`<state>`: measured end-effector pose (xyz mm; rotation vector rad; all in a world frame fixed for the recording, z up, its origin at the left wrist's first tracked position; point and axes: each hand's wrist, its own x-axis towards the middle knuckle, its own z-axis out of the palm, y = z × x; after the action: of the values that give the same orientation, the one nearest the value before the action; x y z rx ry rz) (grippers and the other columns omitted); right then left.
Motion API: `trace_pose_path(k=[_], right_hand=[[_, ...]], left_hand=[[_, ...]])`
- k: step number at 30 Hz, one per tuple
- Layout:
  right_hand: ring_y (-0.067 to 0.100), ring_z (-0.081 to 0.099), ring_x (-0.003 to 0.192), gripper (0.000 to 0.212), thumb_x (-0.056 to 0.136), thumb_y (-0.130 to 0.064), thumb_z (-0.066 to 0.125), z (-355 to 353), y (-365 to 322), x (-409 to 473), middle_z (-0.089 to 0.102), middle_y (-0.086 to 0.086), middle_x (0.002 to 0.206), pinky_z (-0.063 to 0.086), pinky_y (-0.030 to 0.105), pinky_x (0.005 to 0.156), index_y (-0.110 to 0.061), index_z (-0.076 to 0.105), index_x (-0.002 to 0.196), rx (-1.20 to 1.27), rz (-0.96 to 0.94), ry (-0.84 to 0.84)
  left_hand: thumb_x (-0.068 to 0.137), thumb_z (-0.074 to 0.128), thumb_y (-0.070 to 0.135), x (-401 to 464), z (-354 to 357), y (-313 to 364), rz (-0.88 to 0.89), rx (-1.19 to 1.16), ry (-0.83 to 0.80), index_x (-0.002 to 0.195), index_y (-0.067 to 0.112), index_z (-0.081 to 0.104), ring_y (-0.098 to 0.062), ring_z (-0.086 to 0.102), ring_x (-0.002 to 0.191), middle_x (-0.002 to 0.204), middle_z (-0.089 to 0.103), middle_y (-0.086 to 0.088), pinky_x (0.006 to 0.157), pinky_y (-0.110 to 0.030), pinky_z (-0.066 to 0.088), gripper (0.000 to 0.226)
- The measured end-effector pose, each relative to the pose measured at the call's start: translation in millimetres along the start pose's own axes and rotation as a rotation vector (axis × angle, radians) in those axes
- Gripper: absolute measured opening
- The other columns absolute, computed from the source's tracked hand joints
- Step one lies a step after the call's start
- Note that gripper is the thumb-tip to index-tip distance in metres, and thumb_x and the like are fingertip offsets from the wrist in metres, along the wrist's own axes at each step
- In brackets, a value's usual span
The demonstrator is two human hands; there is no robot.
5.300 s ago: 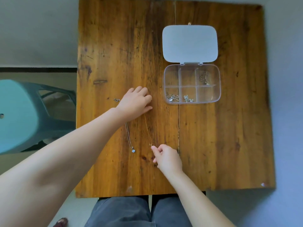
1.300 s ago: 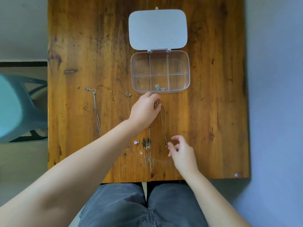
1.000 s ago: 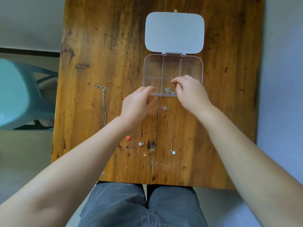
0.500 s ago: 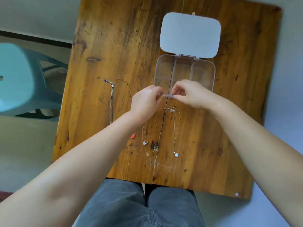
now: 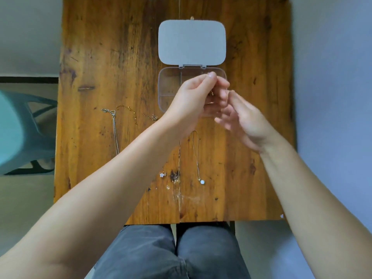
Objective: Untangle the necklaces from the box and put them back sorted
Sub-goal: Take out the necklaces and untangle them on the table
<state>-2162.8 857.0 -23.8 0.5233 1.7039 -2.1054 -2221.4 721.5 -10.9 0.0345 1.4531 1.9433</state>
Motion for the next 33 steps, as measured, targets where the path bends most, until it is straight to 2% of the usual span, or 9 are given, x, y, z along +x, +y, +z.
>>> trace_pose_path(k=[3, 6, 10, 14, 16, 20, 22, 26, 33], right_hand=[[0.020, 0.067, 0.095, 0.045, 0.090, -0.044, 0.040, -2, 25, -21, 0.073, 0.003, 0.091, 0.044, 0.039, 0.099, -0.012, 0.060, 0.114, 0.170, 0.094, -0.039], [0.011, 0.067, 0.081, 0.022, 0.094, -0.024, 0.049, -9, 41, -39, 0.070, 0.000, 0.088, 0.053, 0.034, 0.083, -0.012, 0.061, 0.108, 0.244, 0.031, 0.099], [0.010, 0.065, 0.095, 0.020, 0.100, -0.018, 0.043, -12, 53, -50, 0.066, 0.000, 0.107, 0.054, 0.031, 0.081, -0.021, 0.054, 0.115, 0.232, 0.019, 0.289], [0.006, 0.058, 0.100, 0.022, 0.094, -0.021, 0.053, -10, 51, -64, 0.059, -0.002, 0.113, 0.049, 0.012, 0.085, -0.019, 0.055, 0.116, -0.360, -0.252, 0.718], [0.009, 0.057, 0.093, 0.018, 0.091, -0.022, 0.058, -7, 50, -68, 0.059, -0.001, 0.105, 0.049, 0.013, 0.078, -0.016, 0.061, 0.107, -0.624, -0.417, 0.694], [0.021, 0.059, 0.094, 0.020, 0.088, -0.021, 0.063, -4, 54, -63, 0.063, 0.005, 0.101, 0.053, 0.036, 0.075, -0.010, 0.061, 0.104, -0.867, -0.317, 0.598], [0.021, 0.060, 0.092, 0.012, 0.088, -0.015, 0.062, -7, 57, -60, 0.065, 0.006, 0.101, 0.052, 0.032, 0.074, -0.008, 0.062, 0.098, -0.882, -0.310, 0.605], [0.004, 0.059, 0.078, 0.005, 0.091, -0.013, 0.060, -16, 63, -64, 0.066, -0.003, 0.090, 0.043, 0.002, 0.067, -0.011, 0.063, 0.092, -0.667, -0.258, 0.558], [0.004, 0.067, 0.068, 0.009, 0.093, -0.022, 0.056, -43, 94, -93, 0.070, -0.007, 0.077, 0.051, 0.011, 0.056, -0.028, 0.059, 0.087, -0.282, 0.005, 0.533]], left_hand=[[0.102, 0.033, 0.021, 7, 0, -2, -0.059, -0.100, 0.038, 0.090, 0.007, 0.063, -0.017, 0.063, 0.069, 0.070, 0.067, -0.002, 0.073, -0.029, 0.056, 0.035], [0.102, 0.031, 0.022, 8, 4, -16, -0.177, -0.159, -0.011, 0.098, 0.005, 0.062, -0.023, 0.069, 0.086, 0.083, 0.074, -0.008, 0.091, -0.038, 0.054, 0.035], [0.102, 0.028, 0.024, 1, 15, -36, -0.329, -0.287, -0.106, 0.114, 0.002, 0.057, -0.029, 0.065, 0.106, 0.106, 0.071, -0.016, 0.093, -0.038, 0.053, 0.038], [0.102, 0.027, 0.024, -4, 25, -50, -0.403, -0.350, -0.096, 0.123, 0.000, 0.052, -0.028, 0.061, 0.113, 0.121, 0.062, -0.019, 0.096, -0.037, 0.051, 0.041], [0.101, 0.027, 0.024, -6, 29, -54, -0.434, -0.335, -0.080, 0.124, 0.001, 0.052, -0.025, 0.065, 0.105, 0.111, 0.068, -0.014, 0.094, -0.035, 0.051, 0.041], [0.101, 0.029, 0.022, -10, 41, -62, -0.468, -0.260, -0.076, 0.119, 0.000, 0.056, -0.018, 0.067, 0.082, 0.089, 0.068, -0.007, 0.082, -0.030, 0.053, 0.039], [0.100, 0.029, 0.019, -11, 46, -65, -0.465, -0.212, -0.073, 0.112, 0.001, 0.059, -0.014, 0.066, 0.077, 0.089, 0.066, -0.006, 0.075, -0.025, 0.054, 0.037], [0.100, 0.033, 0.017, -11, 46, -73, -0.439, -0.146, 0.013, 0.104, 0.003, 0.062, -0.018, 0.067, 0.082, 0.092, 0.068, -0.009, 0.081, -0.030, 0.054, 0.033], [0.098, 0.041, 0.021, 15, 29, -86, -0.310, 0.413, 0.190, 0.076, 0.015, 0.060, -0.011, 0.044, 0.048, 0.057, 0.047, 0.003, 0.055, -0.025, 0.045, 0.030]])
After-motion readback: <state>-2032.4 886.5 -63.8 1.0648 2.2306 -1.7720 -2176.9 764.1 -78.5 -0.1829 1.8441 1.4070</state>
